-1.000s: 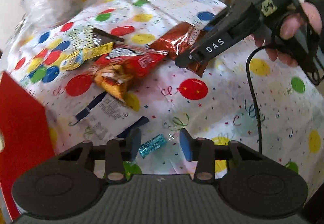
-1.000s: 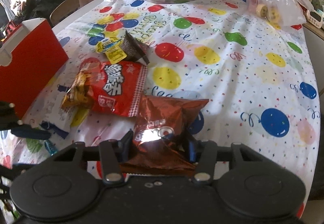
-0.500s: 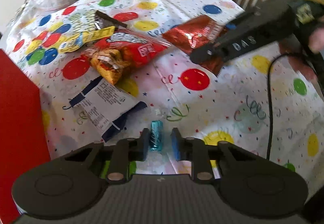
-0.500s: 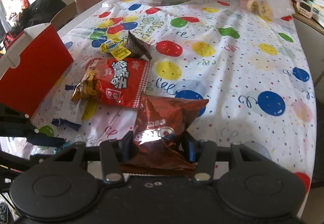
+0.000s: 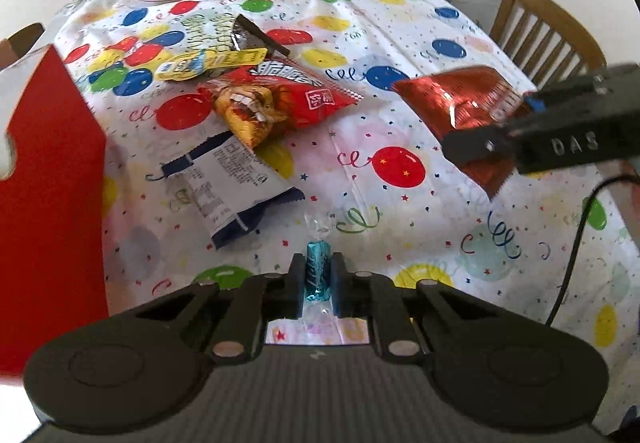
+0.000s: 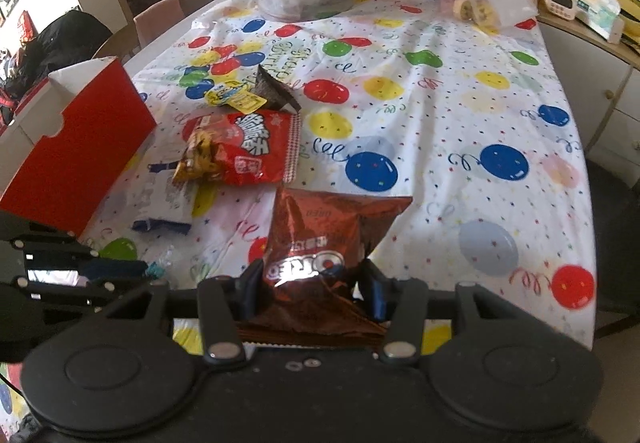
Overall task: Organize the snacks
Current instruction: 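Carry the blue candy and Oreo bag with both tools over the red box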
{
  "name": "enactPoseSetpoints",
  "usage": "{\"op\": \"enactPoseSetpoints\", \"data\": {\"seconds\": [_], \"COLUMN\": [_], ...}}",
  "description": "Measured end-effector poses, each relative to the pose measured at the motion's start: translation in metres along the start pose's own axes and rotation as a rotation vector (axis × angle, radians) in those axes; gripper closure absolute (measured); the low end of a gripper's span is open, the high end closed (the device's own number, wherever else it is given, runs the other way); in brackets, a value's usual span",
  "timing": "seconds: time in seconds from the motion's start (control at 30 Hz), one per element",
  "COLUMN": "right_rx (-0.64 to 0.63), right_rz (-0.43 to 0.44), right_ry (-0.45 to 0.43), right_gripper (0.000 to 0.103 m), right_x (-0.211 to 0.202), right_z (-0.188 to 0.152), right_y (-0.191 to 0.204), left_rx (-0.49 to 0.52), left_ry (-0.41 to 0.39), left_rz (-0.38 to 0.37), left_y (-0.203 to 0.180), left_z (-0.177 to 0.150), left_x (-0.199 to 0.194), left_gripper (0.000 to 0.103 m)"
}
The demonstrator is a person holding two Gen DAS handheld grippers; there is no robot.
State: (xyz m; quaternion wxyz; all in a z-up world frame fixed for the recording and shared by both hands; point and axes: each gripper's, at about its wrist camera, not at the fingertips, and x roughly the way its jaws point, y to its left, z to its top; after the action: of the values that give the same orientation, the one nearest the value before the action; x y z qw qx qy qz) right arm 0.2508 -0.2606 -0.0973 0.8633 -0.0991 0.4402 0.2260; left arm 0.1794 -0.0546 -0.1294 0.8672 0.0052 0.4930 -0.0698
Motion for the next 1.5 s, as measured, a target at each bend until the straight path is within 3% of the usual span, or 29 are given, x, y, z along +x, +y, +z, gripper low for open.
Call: {"op": "enactPoseSetpoints", "data": {"seconds": [0.4,0.77,1.2,1.5], "right_rx": [-0.008,-0.035,-0.088,-0.119], "right_rz": [-0.043,-0.049,-0.003,0.03], "right_ry": [-0.059,-0.125,-0.154,-0.111], "right_gripper": [0.055,0.055,0.055,0.054], "right_x": [-0.063,-0.095,-0.069,-0.023], "right_z": [-0.006,0.013,0.057,0.085], "right_y": [0.044,0.117,0.219,0.273], "left_rx": [-0.056,-0.067,-0.159,-0.207], "left_ry": [-0.1,-0.201,-0.268,-0.261], "left_rz": [-0.084,-0.085,0.007,0.083], "left_y": [0.014,0.058,0.164,0.237], "left_z": [-0.016,-0.02,-0.029,-0.039], "left_x": [-0.061,-0.127,-0.181,-0.184], "left_gripper": [0.091,0.091,0.091,0.091]}}
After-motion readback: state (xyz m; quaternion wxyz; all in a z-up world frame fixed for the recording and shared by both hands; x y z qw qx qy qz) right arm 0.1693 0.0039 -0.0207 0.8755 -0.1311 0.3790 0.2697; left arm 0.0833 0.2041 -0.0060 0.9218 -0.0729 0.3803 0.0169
